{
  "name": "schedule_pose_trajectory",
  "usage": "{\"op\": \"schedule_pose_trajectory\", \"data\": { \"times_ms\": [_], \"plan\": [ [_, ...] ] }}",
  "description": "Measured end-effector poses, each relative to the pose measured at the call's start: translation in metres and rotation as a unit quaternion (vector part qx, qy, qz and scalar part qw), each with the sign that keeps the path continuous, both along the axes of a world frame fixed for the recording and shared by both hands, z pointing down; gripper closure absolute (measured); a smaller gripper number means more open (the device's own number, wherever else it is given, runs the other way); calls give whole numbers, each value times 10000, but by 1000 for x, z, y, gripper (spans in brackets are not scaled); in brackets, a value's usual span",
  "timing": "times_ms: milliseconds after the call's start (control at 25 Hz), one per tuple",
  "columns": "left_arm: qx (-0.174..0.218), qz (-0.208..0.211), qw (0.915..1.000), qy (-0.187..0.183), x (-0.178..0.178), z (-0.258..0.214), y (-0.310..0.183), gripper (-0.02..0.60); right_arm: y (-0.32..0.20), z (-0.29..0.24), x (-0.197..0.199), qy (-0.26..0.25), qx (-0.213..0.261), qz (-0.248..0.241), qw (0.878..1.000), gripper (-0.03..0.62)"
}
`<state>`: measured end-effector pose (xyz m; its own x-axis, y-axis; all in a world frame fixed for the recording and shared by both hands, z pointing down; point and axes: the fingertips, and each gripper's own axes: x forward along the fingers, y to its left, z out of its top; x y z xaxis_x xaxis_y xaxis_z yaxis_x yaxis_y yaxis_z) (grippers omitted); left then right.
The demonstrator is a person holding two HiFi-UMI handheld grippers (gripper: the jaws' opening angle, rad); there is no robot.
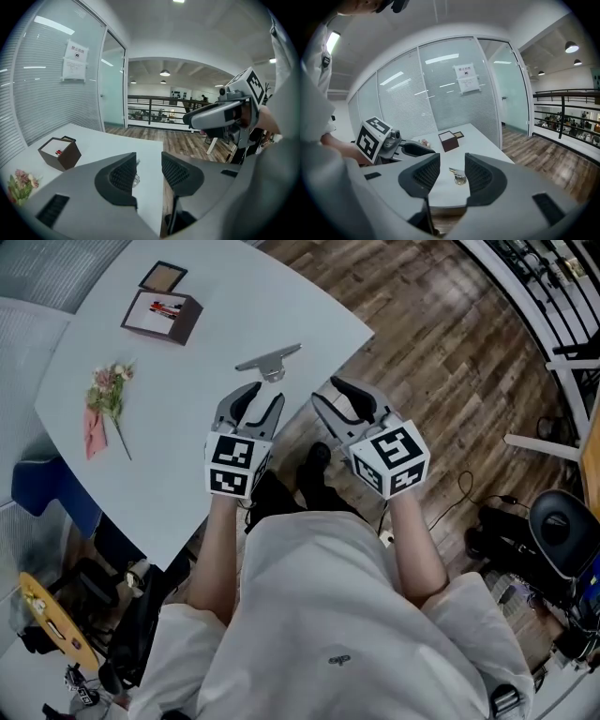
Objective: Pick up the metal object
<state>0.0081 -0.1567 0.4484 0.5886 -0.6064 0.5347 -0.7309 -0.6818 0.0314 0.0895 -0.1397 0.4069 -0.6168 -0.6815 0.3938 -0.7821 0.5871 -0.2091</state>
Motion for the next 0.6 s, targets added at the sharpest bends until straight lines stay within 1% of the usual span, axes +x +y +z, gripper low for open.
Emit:
{"op": "schedule_pose_trajectory", "data": {
  "times_ms": [200, 400, 600],
  "plan": [
    [134, -53, 9997, -192, -5, 5, -2, 416, -1, 7, -5, 9, -46, -171, 9998, 430],
    [230, 3, 9997, -87, -2, 11, -5, 416, -3, 18, -10, 123, -109, -316, 9994, 430],
    [208, 139, 9993, -265, -2, 27, -12, 416, -10, 25, -11, 181, -177, -293, 9992, 430]
  ]
}}
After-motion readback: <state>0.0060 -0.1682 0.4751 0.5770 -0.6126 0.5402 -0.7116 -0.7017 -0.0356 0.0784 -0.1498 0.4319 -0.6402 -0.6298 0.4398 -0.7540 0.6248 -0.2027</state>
